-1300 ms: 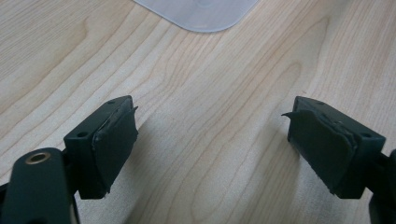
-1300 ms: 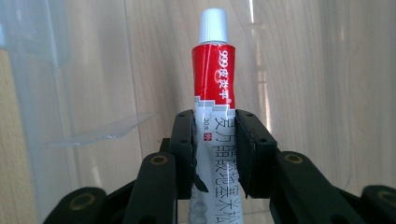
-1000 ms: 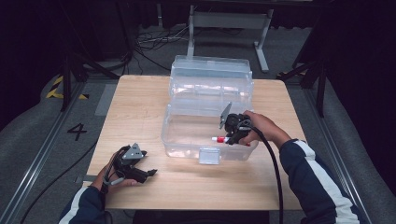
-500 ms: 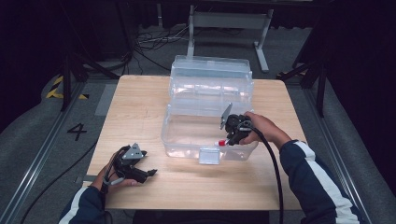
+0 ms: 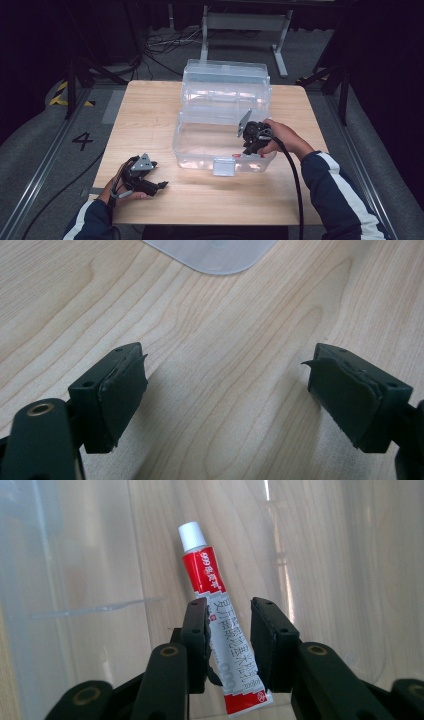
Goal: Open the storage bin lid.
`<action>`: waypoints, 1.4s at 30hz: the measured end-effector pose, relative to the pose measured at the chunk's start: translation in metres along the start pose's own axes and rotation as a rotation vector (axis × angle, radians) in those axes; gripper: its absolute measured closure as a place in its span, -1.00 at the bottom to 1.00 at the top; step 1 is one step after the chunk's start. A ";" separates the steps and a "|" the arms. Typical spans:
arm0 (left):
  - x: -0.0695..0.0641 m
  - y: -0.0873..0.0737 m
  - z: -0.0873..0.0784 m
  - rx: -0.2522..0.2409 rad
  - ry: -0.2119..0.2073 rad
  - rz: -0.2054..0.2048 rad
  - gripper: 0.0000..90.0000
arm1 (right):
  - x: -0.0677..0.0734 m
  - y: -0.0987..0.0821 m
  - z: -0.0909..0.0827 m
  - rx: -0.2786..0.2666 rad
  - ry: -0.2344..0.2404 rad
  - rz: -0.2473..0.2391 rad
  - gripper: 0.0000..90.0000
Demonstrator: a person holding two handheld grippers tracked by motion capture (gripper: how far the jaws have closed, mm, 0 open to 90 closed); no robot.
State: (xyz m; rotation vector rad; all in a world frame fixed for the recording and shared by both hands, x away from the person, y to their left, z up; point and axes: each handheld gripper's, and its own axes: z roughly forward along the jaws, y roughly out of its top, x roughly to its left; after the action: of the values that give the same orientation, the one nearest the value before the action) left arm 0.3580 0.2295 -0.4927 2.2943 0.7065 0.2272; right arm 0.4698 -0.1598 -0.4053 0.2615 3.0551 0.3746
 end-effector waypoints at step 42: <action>-0.006 0.024 -0.003 0.049 0.057 -0.031 -0.51 | 0.021 -0.064 -0.060 -0.537 -0.222 0.140 0.12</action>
State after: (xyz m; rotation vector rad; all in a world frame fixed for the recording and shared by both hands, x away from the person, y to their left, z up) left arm 0.3623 0.2138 -0.4736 2.3291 0.7840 0.2645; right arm 0.4341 -0.2315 -0.3634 0.4465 2.6017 1.0644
